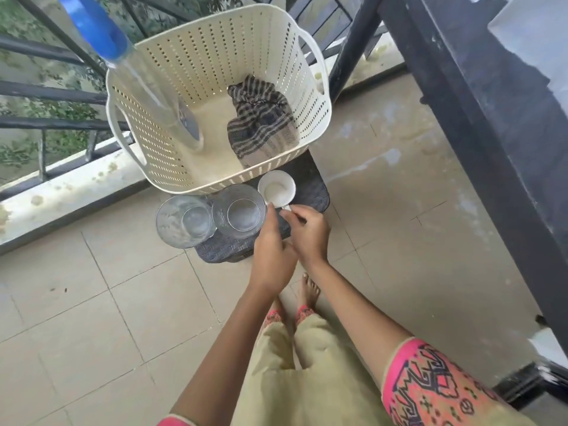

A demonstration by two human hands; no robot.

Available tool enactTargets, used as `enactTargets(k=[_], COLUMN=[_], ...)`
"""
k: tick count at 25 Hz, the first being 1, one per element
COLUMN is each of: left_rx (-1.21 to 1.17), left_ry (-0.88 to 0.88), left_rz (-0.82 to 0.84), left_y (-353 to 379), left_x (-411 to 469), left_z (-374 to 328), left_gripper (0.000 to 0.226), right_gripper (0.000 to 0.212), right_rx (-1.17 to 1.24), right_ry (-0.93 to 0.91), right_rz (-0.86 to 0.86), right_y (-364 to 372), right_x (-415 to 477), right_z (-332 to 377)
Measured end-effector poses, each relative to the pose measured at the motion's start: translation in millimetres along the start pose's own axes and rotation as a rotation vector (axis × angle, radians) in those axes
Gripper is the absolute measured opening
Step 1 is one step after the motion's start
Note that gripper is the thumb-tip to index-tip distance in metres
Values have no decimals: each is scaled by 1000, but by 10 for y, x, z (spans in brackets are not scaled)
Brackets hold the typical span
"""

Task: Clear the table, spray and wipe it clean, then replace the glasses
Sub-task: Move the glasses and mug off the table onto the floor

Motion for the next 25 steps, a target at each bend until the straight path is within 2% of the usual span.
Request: enactTargets(k=[2,6,9,11,16,21,25], left_rx=[10,31,75,152,293,319,249], left_ry=[12,65,235,414,786,1146,1389], left_rz=[15,23,-18,-64,-126,-93,33], left_y=[-27,-147,-346,-533,-717,-243,688], left_x=[-60,-241,-472,-534,-597,-914,-1377], left_z=[-85,-344,-878,-1451,-3134,-4830,-5724], left_gripper=[83,81,74,73,67,67,64], right_gripper=[13,46,42,37,35,35,34], right_rx=[-24,-12,18,6,-179,-250,-282], right_ry=[39,74,-64,-238,-700,-836,-827], right_rz=[48,97,70,3,-326,-751,-1049], right_y=[-23,-226,-583,-939,-2151,-3764,-5038], right_x=[-5,-117,-356,-536,-970,-1409,-1808], right_z=[-2,202,711,1236,2592,3343,3286])
Point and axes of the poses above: each hand's wrist, its own x-axis towards the middle knuckle, its own y-axis out of the palm, z = x × y, the point moved 5 cm from there along x, towards the middle knuckle, and after that the axes turned 10 degrees about y, right-handed, at the moved point
